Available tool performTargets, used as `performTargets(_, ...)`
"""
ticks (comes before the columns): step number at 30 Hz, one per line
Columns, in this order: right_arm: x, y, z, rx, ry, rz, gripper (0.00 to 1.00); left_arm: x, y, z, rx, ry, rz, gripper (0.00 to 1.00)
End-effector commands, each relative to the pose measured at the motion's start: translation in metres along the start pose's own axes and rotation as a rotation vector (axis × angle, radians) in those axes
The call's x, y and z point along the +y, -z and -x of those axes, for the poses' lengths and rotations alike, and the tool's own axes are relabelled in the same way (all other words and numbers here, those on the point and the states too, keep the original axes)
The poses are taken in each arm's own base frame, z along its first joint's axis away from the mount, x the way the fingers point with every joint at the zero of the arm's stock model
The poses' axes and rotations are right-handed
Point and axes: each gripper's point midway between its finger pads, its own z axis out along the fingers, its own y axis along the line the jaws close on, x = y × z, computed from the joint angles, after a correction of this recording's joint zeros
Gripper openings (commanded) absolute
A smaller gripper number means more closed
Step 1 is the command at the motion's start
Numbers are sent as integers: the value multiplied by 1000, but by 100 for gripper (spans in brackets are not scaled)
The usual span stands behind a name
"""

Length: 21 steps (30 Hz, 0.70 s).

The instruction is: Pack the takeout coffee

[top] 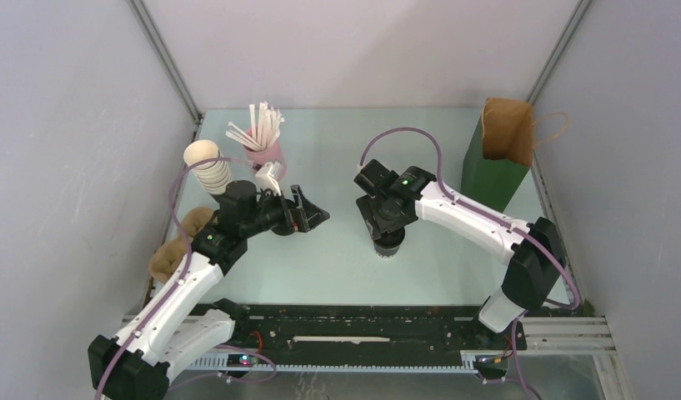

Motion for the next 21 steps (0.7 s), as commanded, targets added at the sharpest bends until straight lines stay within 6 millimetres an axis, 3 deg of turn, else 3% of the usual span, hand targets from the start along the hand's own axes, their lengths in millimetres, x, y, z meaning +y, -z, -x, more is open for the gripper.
performTargets(1,-3,-3,6,-19,8,-9,71,0,1,1,-17,-16,-20,100)
performTargets(21,-11,-4,-4,6,16,-76,72,0,0,0,-13,-13,-24,100)
